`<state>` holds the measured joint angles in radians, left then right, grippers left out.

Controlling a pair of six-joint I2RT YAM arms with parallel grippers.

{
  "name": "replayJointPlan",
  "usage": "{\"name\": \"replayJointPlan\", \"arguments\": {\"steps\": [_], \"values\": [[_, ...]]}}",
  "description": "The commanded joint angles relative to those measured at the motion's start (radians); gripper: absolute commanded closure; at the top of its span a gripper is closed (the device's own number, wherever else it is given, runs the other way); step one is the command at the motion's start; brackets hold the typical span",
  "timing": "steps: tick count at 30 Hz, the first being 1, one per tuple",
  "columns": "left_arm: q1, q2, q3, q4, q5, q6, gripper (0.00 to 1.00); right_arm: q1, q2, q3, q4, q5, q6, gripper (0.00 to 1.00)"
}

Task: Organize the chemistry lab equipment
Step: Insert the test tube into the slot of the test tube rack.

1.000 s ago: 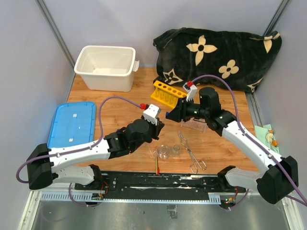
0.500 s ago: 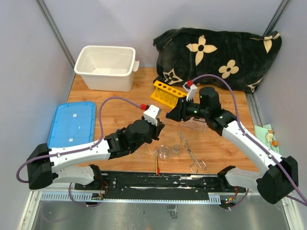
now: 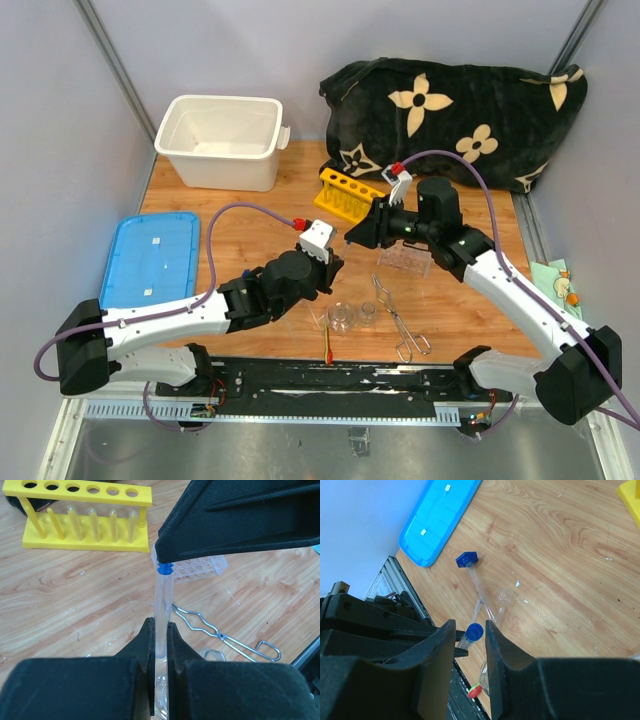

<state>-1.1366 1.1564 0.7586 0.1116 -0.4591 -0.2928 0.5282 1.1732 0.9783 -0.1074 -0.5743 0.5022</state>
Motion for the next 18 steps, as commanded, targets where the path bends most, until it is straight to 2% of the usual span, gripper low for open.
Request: {"name": "replayJointPlan", "arguments": {"steps": [1, 13, 16, 18], "values": [[-0.011, -0.010, -0.008, 0.041, -0.017, 0.000, 1.00, 0.010, 0.008, 0.019, 0.033, -0.010, 0.017, 0.69], [-0.014, -0.025, -0.007, 0.043, -0.033, 0.006, 1.00, 0.012, 0.014, 0.009, 0.036, -0.014, 0.017, 0.69], [-0.014, -0.023, -0.005, 0.045, -0.034, 0.008, 1.00, 0.012, 0.015, 0.010, 0.037, -0.017, 0.016, 0.73], [-0.015, -0.021, -0.004, 0.045, -0.033, 0.009, 1.00, 0.011, 0.017, 0.011, 0.037, -0.023, 0.016, 0.81]]}}
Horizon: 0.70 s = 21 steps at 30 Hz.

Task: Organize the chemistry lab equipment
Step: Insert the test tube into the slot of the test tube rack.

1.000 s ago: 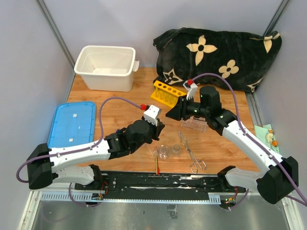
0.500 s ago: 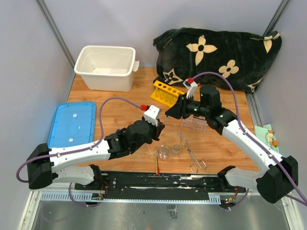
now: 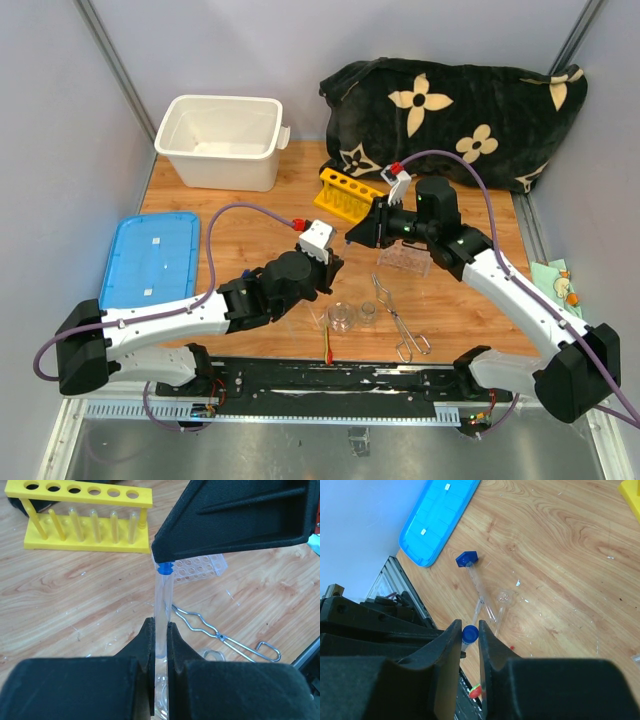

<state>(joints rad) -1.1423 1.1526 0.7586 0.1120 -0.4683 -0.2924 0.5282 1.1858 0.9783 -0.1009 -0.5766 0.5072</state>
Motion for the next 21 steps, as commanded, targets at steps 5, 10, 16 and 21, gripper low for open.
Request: {"name": "replayJointPlan", "arguments": {"steps": [5, 10, 16, 21], "values": [[-0.008, -0.010, 0.000, 0.046, -0.030, 0.011, 1.00, 0.012, 0.008, 0.013, 0.026, -0.040, 0.010, 0.91], [-0.009, -0.002, 0.002, 0.043, -0.042, 0.016, 0.99, 0.013, -0.001, 0.019, 0.000, -0.035, -0.004, 0.99], [-0.008, 0.019, 0.017, 0.029, -0.056, 0.011, 0.87, 0.013, -0.005, 0.032, -0.058, 0.013, -0.042, 0.99], [-0.008, 0.031, 0.024, 0.024, -0.059, 0.010, 0.86, 0.013, -0.001, 0.048, -0.082, 0.028, -0.056, 0.99]]}}
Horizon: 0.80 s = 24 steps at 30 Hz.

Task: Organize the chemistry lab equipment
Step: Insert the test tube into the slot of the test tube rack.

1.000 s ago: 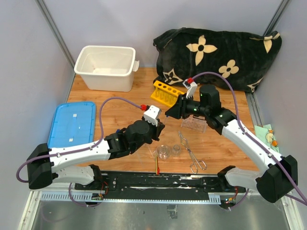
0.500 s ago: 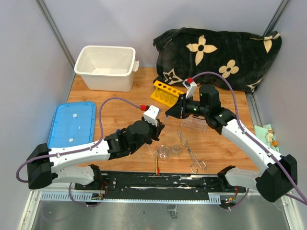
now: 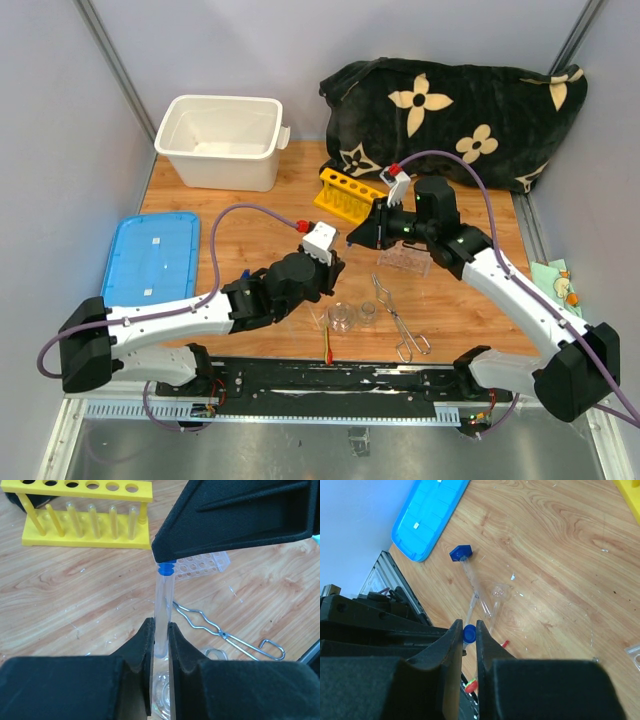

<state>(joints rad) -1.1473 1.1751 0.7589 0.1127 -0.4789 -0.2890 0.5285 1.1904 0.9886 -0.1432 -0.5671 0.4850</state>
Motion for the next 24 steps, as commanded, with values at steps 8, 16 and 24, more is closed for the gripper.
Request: {"name": "replayJointPlan", "arguments": {"steps": [8, 16, 24], "values": [[-0.003, 0.018, 0.032, 0.007, -0.065, -0.011, 0.41, 0.013, -0.003, 0.050, -0.069, 0.092, -0.066, 0.99], [-0.005, 0.027, 0.036, -0.010, -0.058, -0.020, 0.29, 0.012, 0.044, 0.082, -0.129, 0.288, -0.165, 0.99], [-0.004, 0.110, 0.086, -0.075, -0.082, -0.047, 0.30, 0.011, 0.081, 0.000, -0.056, 0.719, -0.273, 0.99]]}}
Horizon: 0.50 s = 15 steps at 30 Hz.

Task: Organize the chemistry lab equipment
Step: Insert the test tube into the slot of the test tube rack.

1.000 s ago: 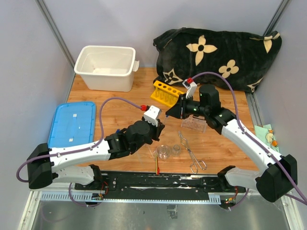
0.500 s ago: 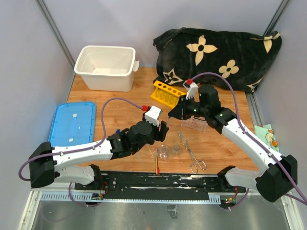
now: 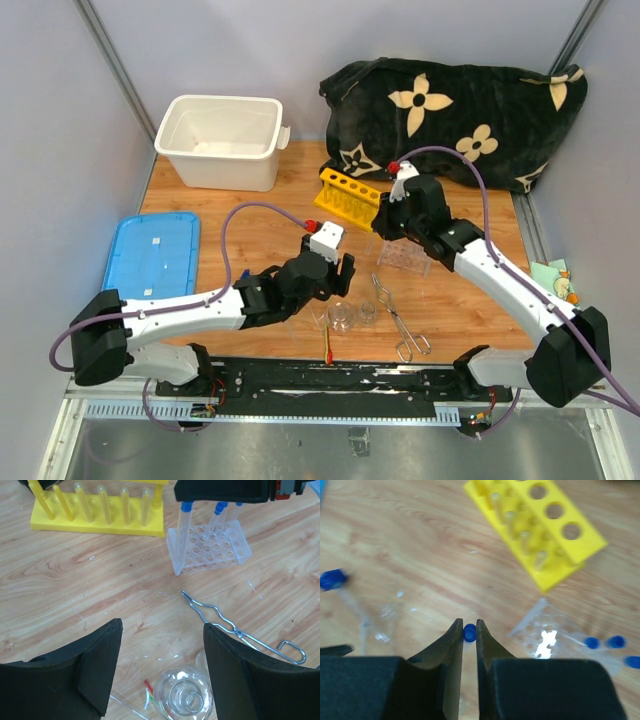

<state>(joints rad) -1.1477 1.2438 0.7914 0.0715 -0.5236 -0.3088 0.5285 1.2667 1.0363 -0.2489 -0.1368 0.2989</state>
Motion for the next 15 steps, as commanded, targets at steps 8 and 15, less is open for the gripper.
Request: {"name": "replayJointPlan", "arguments": {"steps": [8, 15], "values": [[0.029, 0.061, 0.051, -0.055, -0.044, -0.084, 0.31, 0.011, 0.025, -0.156, 0.237, 0.550, -0.143, 0.99], [0.052, 0.045, 0.023, -0.046, -0.023, -0.088, 0.32, 0.011, 0.055, -0.187, 0.285, 0.674, -0.150, 0.99]]}}
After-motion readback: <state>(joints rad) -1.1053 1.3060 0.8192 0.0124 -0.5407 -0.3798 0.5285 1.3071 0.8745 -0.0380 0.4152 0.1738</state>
